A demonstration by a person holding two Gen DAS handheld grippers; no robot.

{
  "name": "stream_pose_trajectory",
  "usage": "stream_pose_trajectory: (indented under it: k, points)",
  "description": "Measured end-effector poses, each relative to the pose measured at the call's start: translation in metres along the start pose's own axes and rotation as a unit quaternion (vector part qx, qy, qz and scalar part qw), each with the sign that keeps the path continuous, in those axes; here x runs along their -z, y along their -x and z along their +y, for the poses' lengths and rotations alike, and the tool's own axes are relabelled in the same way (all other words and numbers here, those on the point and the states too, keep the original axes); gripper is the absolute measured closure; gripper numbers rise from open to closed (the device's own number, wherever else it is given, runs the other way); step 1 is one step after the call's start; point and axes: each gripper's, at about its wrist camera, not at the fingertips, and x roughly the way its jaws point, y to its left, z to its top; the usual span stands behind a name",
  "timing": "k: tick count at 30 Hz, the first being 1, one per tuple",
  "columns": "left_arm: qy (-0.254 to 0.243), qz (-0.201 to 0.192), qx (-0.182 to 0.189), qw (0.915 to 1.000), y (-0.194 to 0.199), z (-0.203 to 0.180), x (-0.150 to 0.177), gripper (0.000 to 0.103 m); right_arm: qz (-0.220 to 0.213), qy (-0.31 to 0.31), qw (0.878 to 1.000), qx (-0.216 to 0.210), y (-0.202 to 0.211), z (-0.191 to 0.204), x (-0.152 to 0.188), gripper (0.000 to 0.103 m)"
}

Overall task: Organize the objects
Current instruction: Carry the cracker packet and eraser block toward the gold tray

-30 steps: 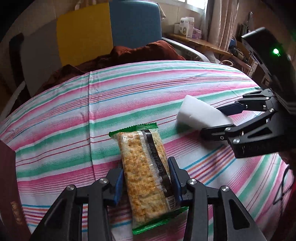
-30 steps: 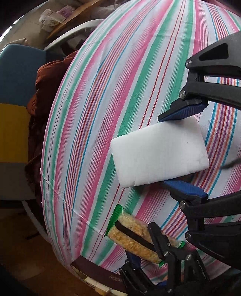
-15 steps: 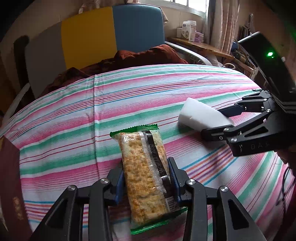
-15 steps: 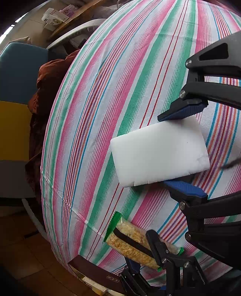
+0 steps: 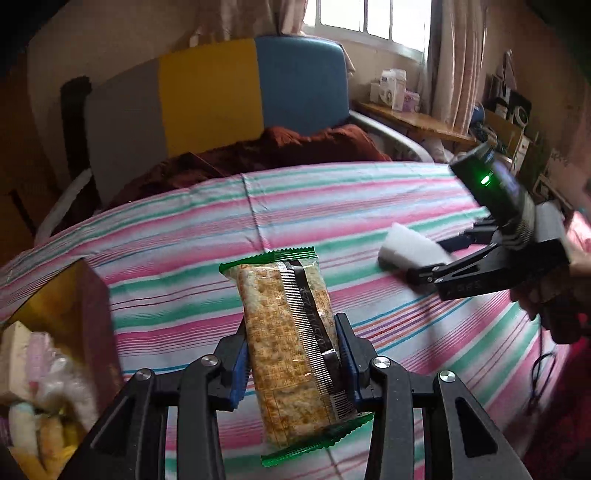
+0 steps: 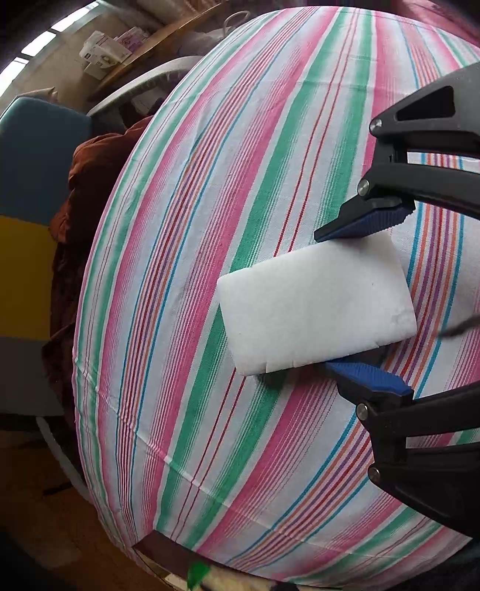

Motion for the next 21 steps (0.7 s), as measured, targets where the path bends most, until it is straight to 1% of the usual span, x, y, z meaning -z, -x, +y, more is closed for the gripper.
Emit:
stream_pose_trajectory:
  k: [7,12,14,17,21]
  points:
    - [0.019,-0.018,-0.011,0.9996,0.034,0.03,0.007,0.062,0.031,-0.063,0.997,0.031,0.003,0.013,-0.002,0.044]
    - [0.032,-0.03,-0.027,0.9987,0.055,0.051,0.017,0.062,0.047,-0.095,0.994,0.03,0.007,0.029,0.0,0.044]
    - [0.039,-0.034,-0.033,0.9981,0.062,0.061,0.022,0.062,0.054,-0.102,0.993,0.015,0.009,0.041,0.001,0.044]
    - [0.053,-0.036,-0.041,0.9971,0.071,0.076,0.03,0.062,0.058,-0.092,0.994,-0.003,0.012,0.068,0.0,0.044]
    - [0.072,-0.038,-0.054,0.9952,0.082,0.099,0.042,0.062,0.048,-0.09,0.994,-0.043,0.019,0.109,-0.004,0.044]
